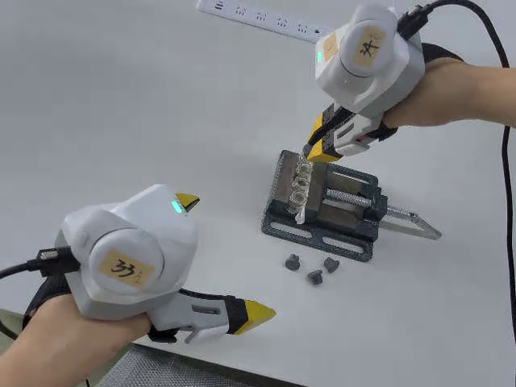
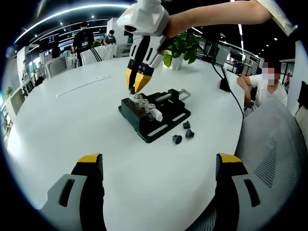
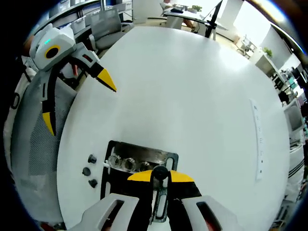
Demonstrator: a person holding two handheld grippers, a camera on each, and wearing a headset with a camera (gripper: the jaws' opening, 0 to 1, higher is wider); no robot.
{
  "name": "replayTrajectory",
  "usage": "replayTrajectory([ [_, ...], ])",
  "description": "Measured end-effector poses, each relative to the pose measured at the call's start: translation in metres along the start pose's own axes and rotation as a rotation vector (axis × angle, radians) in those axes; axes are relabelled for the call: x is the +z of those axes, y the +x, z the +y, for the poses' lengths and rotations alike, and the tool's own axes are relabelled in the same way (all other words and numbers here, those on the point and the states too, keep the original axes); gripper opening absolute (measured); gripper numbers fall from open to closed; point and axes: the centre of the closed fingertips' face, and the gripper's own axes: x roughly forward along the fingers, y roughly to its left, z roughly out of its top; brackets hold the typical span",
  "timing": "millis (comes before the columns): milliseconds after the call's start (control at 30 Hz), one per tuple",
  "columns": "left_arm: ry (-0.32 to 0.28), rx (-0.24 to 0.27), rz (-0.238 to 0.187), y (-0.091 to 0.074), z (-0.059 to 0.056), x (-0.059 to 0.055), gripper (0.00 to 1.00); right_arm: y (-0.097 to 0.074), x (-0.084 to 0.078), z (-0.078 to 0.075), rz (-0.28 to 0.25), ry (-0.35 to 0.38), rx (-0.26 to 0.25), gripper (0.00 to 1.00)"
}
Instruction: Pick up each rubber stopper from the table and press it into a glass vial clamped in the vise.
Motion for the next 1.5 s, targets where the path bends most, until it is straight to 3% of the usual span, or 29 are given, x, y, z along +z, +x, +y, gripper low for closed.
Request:
replayTrajectory([
  [300, -0.001, 0.001, -0.001, 0.001, 0.000, 0.000, 0.97, 0.000, 0.001, 0.001, -0.019, 0.026, -0.048, 0.06],
  [700, -0.010, 0.008, -0.004, -0.002, 0.002, -0.001, 0.96, 0.001, 0.002, 0.002, -0.019, -0.046, -0.046, 0.09],
  [833, -0.012, 0.010, -0.005, -0.002, 0.002, -0.001, 0.96, 0.001, 0.000, 0.005, -0.011, -0.046, -0.035, 0.19],
  [1000, -0.015, 0.011, -0.009, -0.002, 0.003, 0.000, 0.96, -0.006, -0.003, 0.001, -0.021, -0.028, -0.027, 0.19],
  [1233, -0.014, 0.013, -0.014, -0.002, 0.004, 0.001, 0.96, -0.020, 0.000, -0.001, -0.034, 0.011, 0.010, 0.14],
  [1300, -0.012, 0.013, -0.013, -0.001, 0.004, 0.001, 0.96, -0.021, 0.000, -0.001, -0.026, 0.002, 0.015, 0.15],
  [1500, -0.012, 0.021, -0.018, -0.002, 0.006, 0.002, 0.96, -0.019, 0.004, -0.001, -0.022, -0.005, 0.043, 0.08],
])
